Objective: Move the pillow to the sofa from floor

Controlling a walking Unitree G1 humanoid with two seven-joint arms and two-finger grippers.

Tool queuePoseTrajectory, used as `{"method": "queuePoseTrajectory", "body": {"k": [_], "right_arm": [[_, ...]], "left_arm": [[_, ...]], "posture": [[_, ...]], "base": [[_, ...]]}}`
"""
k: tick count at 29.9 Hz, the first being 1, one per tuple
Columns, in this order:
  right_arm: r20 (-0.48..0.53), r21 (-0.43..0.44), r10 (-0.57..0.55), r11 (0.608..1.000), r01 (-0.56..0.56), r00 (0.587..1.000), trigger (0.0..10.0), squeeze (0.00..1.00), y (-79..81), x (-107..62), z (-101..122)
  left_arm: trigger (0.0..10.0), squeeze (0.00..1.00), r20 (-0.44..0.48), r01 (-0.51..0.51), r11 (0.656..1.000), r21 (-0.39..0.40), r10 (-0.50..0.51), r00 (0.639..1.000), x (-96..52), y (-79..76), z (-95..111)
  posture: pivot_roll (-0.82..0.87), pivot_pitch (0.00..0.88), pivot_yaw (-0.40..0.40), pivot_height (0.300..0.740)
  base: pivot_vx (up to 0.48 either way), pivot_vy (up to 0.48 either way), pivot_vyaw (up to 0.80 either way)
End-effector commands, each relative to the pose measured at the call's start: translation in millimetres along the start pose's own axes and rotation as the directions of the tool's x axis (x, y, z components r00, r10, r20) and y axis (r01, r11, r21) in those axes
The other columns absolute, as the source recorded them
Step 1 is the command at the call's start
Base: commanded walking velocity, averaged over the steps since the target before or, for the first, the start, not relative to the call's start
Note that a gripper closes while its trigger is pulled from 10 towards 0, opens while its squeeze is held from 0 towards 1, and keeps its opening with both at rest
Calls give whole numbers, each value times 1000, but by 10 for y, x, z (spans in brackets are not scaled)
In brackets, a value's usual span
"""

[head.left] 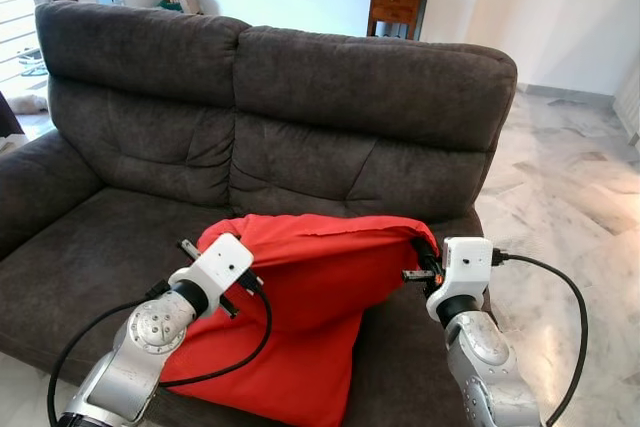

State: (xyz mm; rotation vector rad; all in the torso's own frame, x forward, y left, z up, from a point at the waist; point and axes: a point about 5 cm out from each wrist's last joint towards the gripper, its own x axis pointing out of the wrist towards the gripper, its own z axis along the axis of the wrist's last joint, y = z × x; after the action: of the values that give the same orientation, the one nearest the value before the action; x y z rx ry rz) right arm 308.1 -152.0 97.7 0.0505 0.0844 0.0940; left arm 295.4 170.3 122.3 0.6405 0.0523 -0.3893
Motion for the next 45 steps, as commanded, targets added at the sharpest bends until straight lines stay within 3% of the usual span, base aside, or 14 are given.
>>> {"method": "queuePoseTrajectory", "body": {"k": [1,3,5,9,11,12,13,27,28,30,31,35,39,45], "right_arm": [[-47,16,-190,981,191,981,10000,0,-360,-85,-68],[-83,2,-203,979,204,976,10000,0,-372,-101,-125],[-114,9,-221,975,223,969,10000,0,-390,-116,-184],[-165,41,-250,965,260,954,10000,0,-428,-150,-280],[-172,36,-251,965,261,953,10000,0,-430,-153,-283],[-173,43,-248,965,259,953,10000,796,-427,-153,-281],[-176,41,-252,964,263,952,10000,1000,-426,-156,-280],[-181,33,-322,942,333,929,10000,1000,-504,-170,-265],[-182,49,-336,936,350,924,10000,933,-537,-183,-285],[-181,63,-343,931,359,922,10000,933,-555,-191,-296],[-181,70,-355,926,372,917,10000,0,-592,-207,-319],[-179,49,-426,896,441,887,10000,0,-825,-342,-468],[-299,-18,-541,827,562,786,10000,0,-1084,-652,-839],[-419,-71,-579,789,611,699,10000,0,-1173,-1083,-1263]], "left_arm": [[10000,0,-102,-76,997,3,76,992,-93,187,-229],[10000,333,-102,-78,997,3,78,992,-84,190,-240],[10000,365,-102,-79,997,4,79,992,-74,191,-254],[10000,1000,-96,-76,997,-9,74,993,-55,187,-271],[10000,1000,-94,-76,997,-8,75,993,-53,188,-271],[10000,1000,-94,-77,997,-10,76,993,-53,188,-271],[10000,1000,-95,-79,997,-13,78,992,-54,187,-277],[10000,984,-134,-153,988,-11,150,980,-110,250,-383],[10000,0,-152,-183,983,-34,176,973,-128,271,-447],[10000,0,-163,-197,979,-47,187,969,-142,281,-488],[10000,0,-181,-210,975,-69,195,964,-164,277,-549],[10000,0,-294,-289,941,-174,230,928,-306,230,-887],[10000,0,-454,-352,911,-217,225,862,-517,109,-1283],[10000,0,-588,-366,891,-270,148,795,-729,-147,-1616]], "posture": [[42,0,16,740],[44,0,13,740],[44,0,13,740],[47,0,11,740],[47,0,11,740],[47,0,9,740],[47,0,9,740],[56,0,9,740],[57,0,12,740],[55,0,13,740],[51,0,15,740],[51,0,20,740],[35,0,35,740],[11,0,53,740]], "base": [[0,0,0],[0,0,0],[0,0,0],[0,0,0],[0,0,0],[0,0,0],[0,0,0],[0,0,0],[0,0,0],[0,0,0],[0,0,0],[0,0,0],[0,0,0],[0,0,0]]}}
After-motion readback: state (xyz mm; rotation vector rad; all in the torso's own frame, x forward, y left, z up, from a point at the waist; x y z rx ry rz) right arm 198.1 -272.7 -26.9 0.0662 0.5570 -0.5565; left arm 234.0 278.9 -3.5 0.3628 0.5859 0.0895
